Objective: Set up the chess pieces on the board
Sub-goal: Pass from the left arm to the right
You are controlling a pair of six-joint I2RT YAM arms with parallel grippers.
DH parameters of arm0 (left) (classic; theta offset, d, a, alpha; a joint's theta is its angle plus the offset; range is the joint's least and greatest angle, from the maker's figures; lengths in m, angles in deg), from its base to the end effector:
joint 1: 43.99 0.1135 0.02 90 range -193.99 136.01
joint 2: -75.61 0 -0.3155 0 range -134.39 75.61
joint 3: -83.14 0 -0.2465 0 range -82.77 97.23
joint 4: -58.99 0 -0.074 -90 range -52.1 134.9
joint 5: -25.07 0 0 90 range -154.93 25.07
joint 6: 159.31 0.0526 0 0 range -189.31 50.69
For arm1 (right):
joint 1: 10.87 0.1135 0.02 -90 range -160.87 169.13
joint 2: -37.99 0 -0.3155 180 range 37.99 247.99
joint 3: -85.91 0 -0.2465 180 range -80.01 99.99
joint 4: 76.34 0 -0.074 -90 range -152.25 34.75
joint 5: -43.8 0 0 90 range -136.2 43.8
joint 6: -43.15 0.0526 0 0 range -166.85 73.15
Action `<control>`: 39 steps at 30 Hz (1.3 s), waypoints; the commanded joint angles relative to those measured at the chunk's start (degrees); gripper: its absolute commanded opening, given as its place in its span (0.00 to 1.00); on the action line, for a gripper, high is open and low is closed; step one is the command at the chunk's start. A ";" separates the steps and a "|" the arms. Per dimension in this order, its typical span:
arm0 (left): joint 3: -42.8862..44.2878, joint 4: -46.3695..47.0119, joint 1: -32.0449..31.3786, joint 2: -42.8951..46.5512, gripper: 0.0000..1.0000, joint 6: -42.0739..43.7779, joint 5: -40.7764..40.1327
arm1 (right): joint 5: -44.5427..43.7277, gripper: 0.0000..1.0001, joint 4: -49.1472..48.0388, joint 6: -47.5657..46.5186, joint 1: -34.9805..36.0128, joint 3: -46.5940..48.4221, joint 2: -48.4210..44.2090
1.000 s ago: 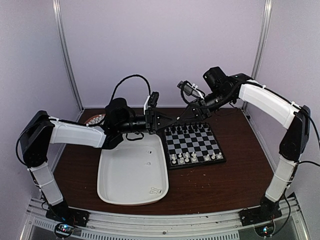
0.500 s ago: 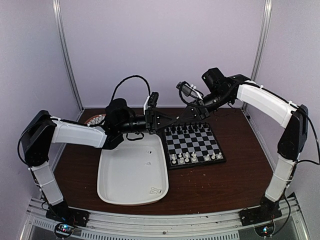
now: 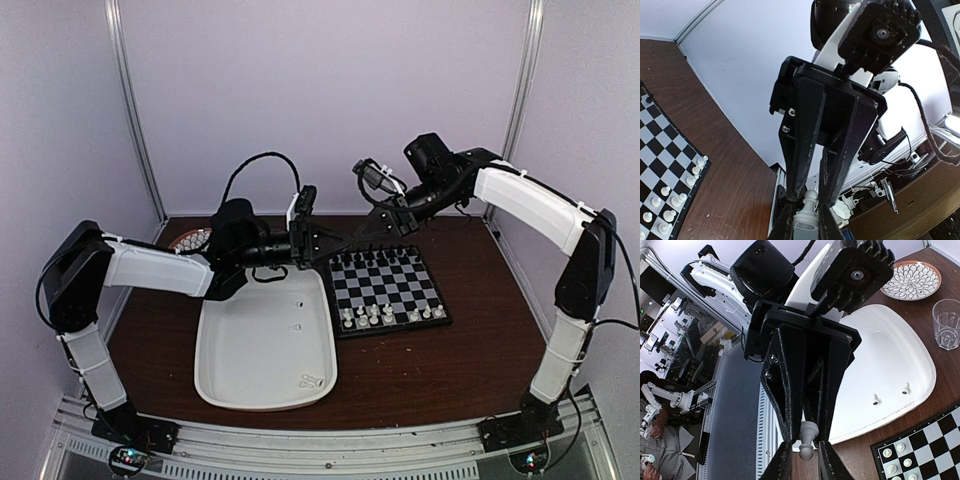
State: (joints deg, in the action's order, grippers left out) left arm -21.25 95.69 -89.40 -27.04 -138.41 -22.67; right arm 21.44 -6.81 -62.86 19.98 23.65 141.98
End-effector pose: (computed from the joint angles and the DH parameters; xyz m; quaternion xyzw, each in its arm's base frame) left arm 0.2696 -0.3239 0.3282 0.1461 0.6454 -0.7253 0.1900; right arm 0.3087 0.2410 0.4005 -0.4660 0.6634 0.5591 0.1737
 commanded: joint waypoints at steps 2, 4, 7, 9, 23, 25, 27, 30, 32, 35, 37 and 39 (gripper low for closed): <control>-0.43 3.32 0.14 -0.71 0.12 -0.42 0.45 | 1.97 0.22 -2.20 1.56 -0.27 0.54 0.49; -0.48 3.55 0.14 -0.66 0.12 -0.51 0.45 | 1.82 0.21 -2.44 1.80 -0.27 0.49 0.51; -0.60 3.57 0.14 -0.54 0.12 -0.51 0.37 | 1.56 0.21 -2.17 1.51 -0.26 0.32 0.47; -0.69 3.55 0.17 -0.49 0.12 -0.51 0.24 | 1.22 0.21 -1.63 0.82 -0.22 0.27 0.44; -0.85 1.83 0.14 -0.58 0.21 0.47 -0.79 | -0.93 0.03 0.88 -1.16 -0.17 0.32 0.21; -1.08 0.77 0.17 -0.26 0.28 1.06 -1.24 | -1.43 0.03 1.14 -1.29 -0.18 0.32 0.11; -1.41 -0.23 0.15 0.31 0.38 1.87 -1.73 | -1.94 0.03 1.28 -1.29 -0.33 0.39 0.12; -1.74 -2.42 0.17 1.49 0.44 3.68 -2.05 | -3.63 0.03 2.26 -1.75 -1.02 1.47 0.14; -2.11 -5.19 0.25 2.53 0.46 5.22 -2.75 | -5.48 0.02 3.97 -2.86 -1.71 2.95 0.60; -1.92 -15.70 0.47 4.25 0.49 8.74 -5.15 | -9.71 0.02 8.21 -5.27 -2.93 6.42 1.91; -2.30 -21.93 0.61 5.50 0.49 11.01 -6.71 | -14.45 0.02 11.98 -7.67 -3.53 8.71 2.98; -3.49 -24.77 0.91 7.38 0.49 13.22 -7.93 | -20.39 0.02 15.62 -10.12 -3.86 9.92 3.76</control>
State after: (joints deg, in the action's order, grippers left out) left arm -23.13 80.19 -89.29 -24.03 -131.48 -27.17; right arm 12.11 0.62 -67.53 17.03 30.27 144.12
